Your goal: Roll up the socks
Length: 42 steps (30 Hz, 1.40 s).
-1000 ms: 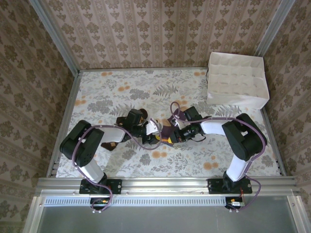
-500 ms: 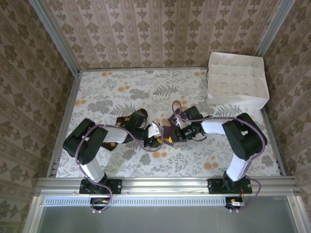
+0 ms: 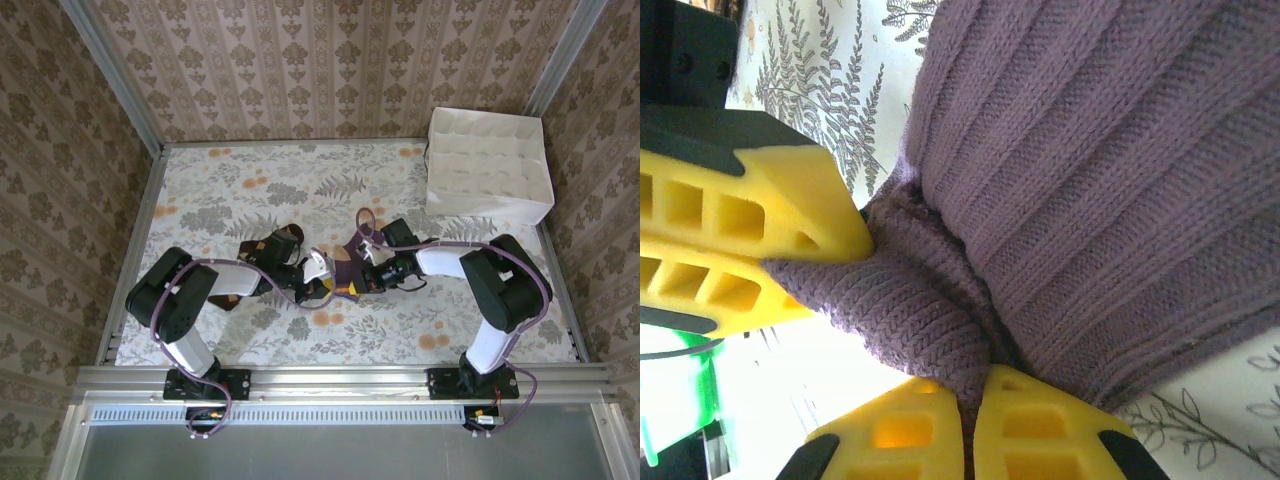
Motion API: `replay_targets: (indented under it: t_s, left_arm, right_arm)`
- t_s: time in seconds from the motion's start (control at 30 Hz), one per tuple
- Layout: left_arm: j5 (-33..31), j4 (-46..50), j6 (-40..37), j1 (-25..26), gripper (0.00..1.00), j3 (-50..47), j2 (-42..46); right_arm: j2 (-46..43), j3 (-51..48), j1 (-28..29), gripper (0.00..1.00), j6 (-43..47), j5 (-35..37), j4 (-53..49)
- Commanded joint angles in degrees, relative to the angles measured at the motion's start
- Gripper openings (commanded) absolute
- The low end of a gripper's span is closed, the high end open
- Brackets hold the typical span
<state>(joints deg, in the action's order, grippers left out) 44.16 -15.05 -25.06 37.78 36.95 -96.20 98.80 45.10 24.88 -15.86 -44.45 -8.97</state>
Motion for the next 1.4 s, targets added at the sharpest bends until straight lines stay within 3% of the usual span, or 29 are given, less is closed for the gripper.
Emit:
replay_targets:
  t_s: [0.0, 0.17, 0.4, 0.7, 1.17, 1.27, 1.37]
  left_arm:
    - [0.45, 8.46, 2.62, -1.14, 0.0, 3.27, -1.16]
    - [0.69, 14.62, 5.51, -2.25, 0.0, 6.9, -2.35]
    - [0.73, 23.26, 11.19, -2.87, 0.0, 13.24, -7.32]
    - [2.41, 25.86, 15.71, -4.2, 0.0, 15.59, -11.66]
    - [2.89, 25.33, 17.41, -4.64, 0.0, 17.3, -13.41]
    - [2.19, 25.07, 17.36, -4.91, 0.0, 16.46, -12.71]
    - [1.43, 25.0, 17.32, -5.0, 0.0, 15.36, -11.83]
  right_arm:
    - [-3.91, -1.13, -0.54, 0.16, -1.93, 4.34, -6.37]
    - [-12.19, -1.32, -0.45, 0.35, -2.45, 9.33, -10.64]
    - [-21.37, -5.3, 2.36, 0.43, -3.84, 17.17, -5.17]
    - [-16.18, -3.88, 5.09, 0.5, -3.2, 20.43, 5.76]
    - [-4.32, -2.38, 5.79, 0.48, -1.27, 13.91, 13.34]
    - [-4.78, -3.97, 6.05, 0.46, -1.85, 13.49, 13.66]
    - [-5.84, -5.33, 6.49, 0.36, -2.47, 13.17, 13.6]
